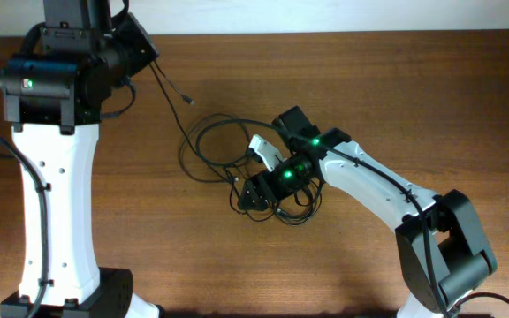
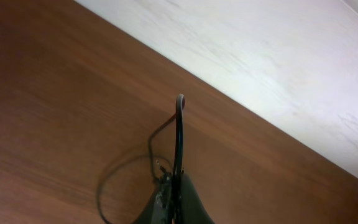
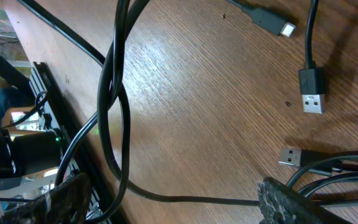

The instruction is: Untangle cables

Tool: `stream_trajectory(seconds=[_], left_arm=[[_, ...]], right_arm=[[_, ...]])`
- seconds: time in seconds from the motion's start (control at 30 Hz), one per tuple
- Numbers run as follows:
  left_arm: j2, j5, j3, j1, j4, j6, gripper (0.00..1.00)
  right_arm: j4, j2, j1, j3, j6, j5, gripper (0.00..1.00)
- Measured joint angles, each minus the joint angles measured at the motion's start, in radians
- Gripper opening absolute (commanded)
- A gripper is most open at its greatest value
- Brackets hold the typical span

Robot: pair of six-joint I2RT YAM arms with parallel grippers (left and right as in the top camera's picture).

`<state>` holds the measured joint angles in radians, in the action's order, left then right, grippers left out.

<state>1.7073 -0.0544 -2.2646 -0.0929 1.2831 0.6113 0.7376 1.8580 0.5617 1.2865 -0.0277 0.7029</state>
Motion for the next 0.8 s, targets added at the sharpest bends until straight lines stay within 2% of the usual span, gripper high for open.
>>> stream_trajectory(seconds=[0.4, 0.47, 0.5, 0.57, 0.8], left_arm=[[0.000, 0.306, 0.000, 0.000, -0.098, 0.000, 0.00], [0.000, 0.336, 0.000, 0.000, -0.103, 0.000, 0.00], [0.000, 0.346, 0.000, 0.000, -0.106, 0.000, 0.00], [0.000, 0.358, 0.000, 0.000, -0.106, 0.000, 0.00], [-0.006, 0.373, 0.002, 0.023, -0.089, -0.026, 0.00]], right_arm=[[-0.010, 0.000, 0.000, -0.015, -0.037, -0.055, 0.81], [-0.017, 0.000, 0.000, -0.023, -0.058, -0.068, 0.75], [-0.019, 0.000, 0.000, -0.027, -0.069, -0.076, 0.68], [-0.021, 0.000, 0.000, -0.027, -0.117, -0.126, 0.60], [0.056, 0.000, -0.019, -0.025, -0.387, -0.436, 0.59]])
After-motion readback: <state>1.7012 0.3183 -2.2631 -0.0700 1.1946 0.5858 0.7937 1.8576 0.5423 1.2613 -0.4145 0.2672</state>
